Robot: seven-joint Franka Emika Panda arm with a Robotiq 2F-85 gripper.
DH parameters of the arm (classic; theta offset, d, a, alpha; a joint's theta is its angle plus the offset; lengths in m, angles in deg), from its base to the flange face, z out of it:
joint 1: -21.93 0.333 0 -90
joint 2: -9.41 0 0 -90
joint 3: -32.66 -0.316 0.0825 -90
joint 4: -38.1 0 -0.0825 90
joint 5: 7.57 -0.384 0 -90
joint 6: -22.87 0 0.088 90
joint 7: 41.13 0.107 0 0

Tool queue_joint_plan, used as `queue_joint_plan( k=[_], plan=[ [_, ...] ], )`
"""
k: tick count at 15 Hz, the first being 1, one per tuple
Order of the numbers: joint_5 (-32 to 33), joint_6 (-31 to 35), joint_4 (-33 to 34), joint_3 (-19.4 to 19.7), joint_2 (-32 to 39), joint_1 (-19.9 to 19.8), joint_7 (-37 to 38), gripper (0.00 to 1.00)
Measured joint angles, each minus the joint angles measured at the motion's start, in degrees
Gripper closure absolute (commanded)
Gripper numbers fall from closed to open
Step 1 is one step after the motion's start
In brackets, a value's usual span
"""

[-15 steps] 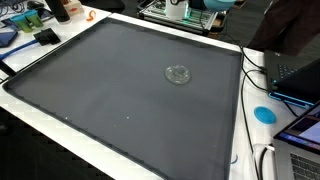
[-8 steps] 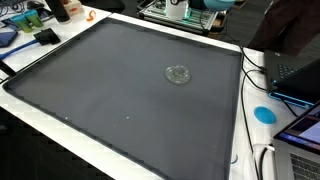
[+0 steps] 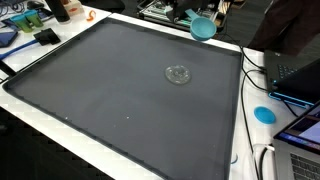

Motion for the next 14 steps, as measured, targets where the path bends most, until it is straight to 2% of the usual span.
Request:
queue_joint_plan(
  k=[8,14],
  plan=[
    [3.98,-0.72,1.63,-0.3,11.06,0.03,-0.12,0.69],
    [7.02,-0.85,4.32,-0.41,16.55,0.11,0.79,0.69]
  ],
)
